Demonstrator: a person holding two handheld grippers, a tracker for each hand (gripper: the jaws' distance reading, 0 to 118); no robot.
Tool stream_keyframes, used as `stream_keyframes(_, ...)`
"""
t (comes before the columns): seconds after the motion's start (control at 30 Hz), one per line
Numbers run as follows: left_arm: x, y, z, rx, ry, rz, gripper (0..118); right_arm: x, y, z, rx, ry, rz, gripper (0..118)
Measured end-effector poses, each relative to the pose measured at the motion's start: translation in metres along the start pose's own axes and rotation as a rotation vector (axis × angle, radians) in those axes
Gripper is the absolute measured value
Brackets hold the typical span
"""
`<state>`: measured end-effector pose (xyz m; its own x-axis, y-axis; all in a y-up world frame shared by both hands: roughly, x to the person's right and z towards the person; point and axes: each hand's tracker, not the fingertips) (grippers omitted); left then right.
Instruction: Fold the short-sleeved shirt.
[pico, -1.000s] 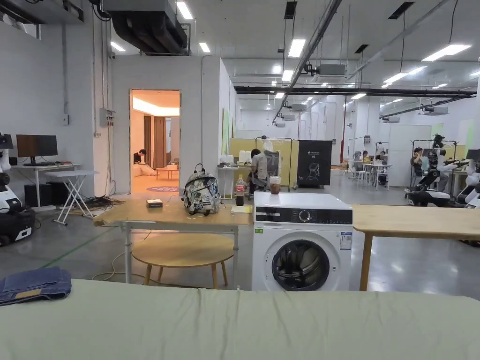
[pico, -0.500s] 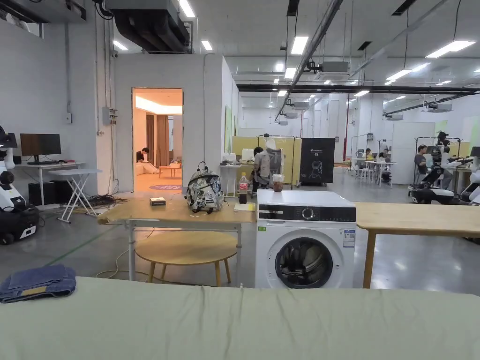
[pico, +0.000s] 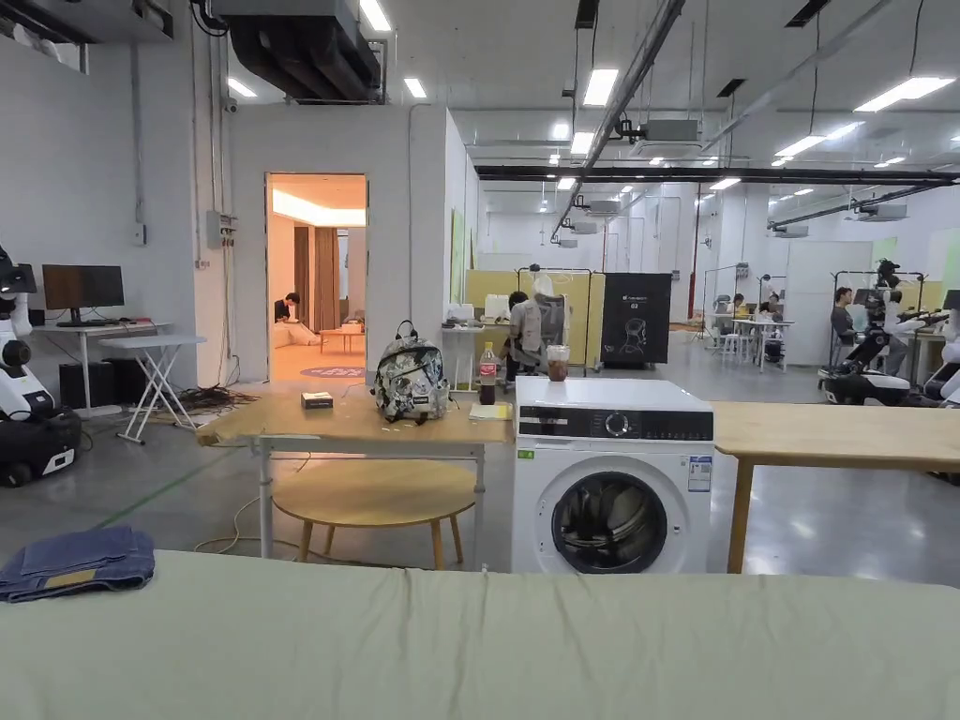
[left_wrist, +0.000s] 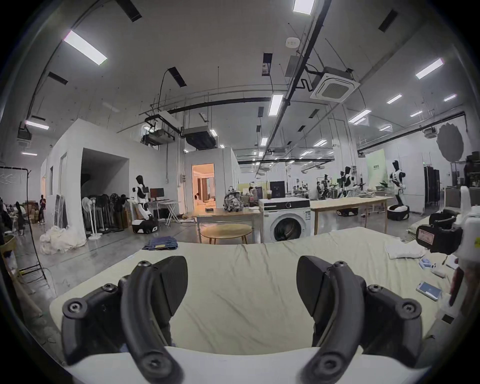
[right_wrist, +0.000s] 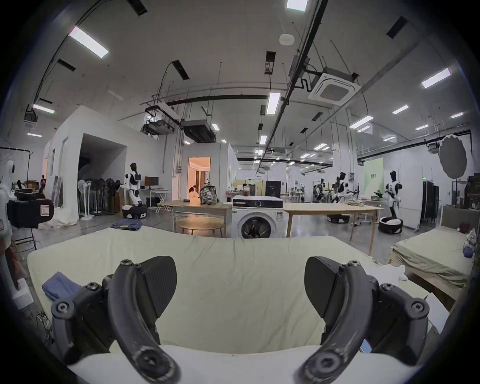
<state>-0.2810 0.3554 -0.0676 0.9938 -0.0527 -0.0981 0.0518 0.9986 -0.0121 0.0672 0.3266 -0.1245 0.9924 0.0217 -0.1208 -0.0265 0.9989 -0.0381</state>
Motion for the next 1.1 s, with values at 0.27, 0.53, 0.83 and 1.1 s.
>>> stream_keyframes(0.27, 0.0, 0.002, 0.002, 0.017, -0.021, 0.005, 88, 0.004, 0.0, -0.005, -0.027, -0.001, -0.021, 102)
stream_keyframes(0.53, -0.004, 0.005, 0.004, 0.034, -0.054, 0.055, 88, 0.009, 0.001, -0.008, -0.037, 0.053, -0.128, 102)
stream_keyframes(0.83, -0.006, 0.002, -0.002, 0.0, -0.074, 0.099, 88, 0.001, 0.012, -0.013, -0.096, 0.037, -0.186, 102)
stream_keyframes(1.1, -0.006, 0.0, -0.003, -0.019, -0.08, 0.096, 88, 0.002, 0.005, -0.019, -0.134, 0.02, -0.289, 102)
